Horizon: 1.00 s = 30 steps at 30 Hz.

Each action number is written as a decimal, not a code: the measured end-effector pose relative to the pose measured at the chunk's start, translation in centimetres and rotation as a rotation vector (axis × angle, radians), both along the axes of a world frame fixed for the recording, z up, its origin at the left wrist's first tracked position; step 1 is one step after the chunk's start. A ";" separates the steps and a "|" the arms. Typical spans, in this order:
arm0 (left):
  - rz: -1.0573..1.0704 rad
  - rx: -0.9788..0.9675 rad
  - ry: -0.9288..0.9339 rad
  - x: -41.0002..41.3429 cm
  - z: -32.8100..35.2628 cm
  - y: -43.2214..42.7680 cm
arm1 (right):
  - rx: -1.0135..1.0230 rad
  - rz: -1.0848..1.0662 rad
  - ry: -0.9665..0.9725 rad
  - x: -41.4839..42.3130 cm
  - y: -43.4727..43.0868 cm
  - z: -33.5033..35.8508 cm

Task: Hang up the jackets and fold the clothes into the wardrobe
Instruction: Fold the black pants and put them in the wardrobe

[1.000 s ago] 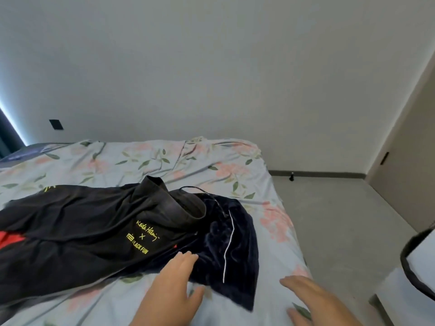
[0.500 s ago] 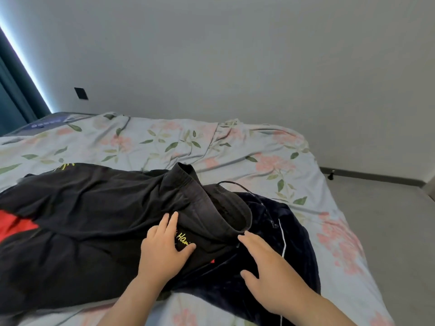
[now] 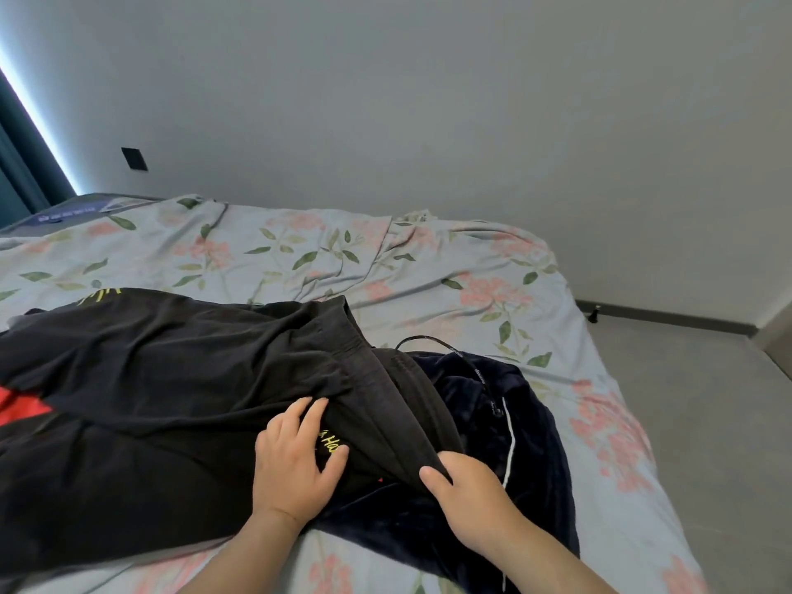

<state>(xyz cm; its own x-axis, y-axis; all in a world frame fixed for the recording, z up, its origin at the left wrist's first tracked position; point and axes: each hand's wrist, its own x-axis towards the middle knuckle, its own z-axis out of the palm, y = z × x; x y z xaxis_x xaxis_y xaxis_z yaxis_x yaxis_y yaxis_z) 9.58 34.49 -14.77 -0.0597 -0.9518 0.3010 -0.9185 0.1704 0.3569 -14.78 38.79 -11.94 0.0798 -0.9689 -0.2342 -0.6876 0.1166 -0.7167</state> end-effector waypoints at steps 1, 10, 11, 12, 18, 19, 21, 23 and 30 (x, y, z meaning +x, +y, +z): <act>-0.006 -0.001 -0.002 -0.2 0.3 0.3 | -0.003 -0.003 0.006 -0.4 0.7 0.5; -0.164 -0.133 0.247 -3.5 3.7 7.4 | -0.098 0.048 0.018 -4.5 9.9 6.1; -0.176 -0.161 0.281 -3.8 4.4 7.9 | -0.111 0.050 0.012 -5.1 11.2 6.6; -0.186 -0.190 0.302 -4.2 5.2 8.3 | -0.114 0.049 0.008 -5.7 12.4 7.1; -0.279 -0.200 0.267 -7.7 9.4 8.6 | 0.068 0.005 0.170 -12.4 19.4 7.0; -0.298 -0.159 0.242 -8.4 9.5 8.4 | 0.112 -0.033 0.200 -13.9 20.7 6.6; -0.352 -0.055 0.175 -10.3 9.1 8.1 | 0.187 -0.112 0.255 -16.9 23.5 5.6; -0.416 0.103 0.123 -12.7 8.3 8.2 | 0.231 -0.199 0.255 -19.1 26.5 4.4; -0.522 0.336 -0.204 -18.1 5.6 6.9 | 0.181 -0.425 0.124 -19.2 30.6 1.8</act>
<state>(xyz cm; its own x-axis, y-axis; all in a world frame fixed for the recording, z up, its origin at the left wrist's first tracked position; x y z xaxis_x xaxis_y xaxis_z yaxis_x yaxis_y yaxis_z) -8.56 41.40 -9.19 -0.5640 -0.8224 -0.0743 -0.8000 0.5219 0.2961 -33.95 69.40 -10.15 -0.3538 -0.8525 -0.3848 -0.6313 0.5212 -0.5743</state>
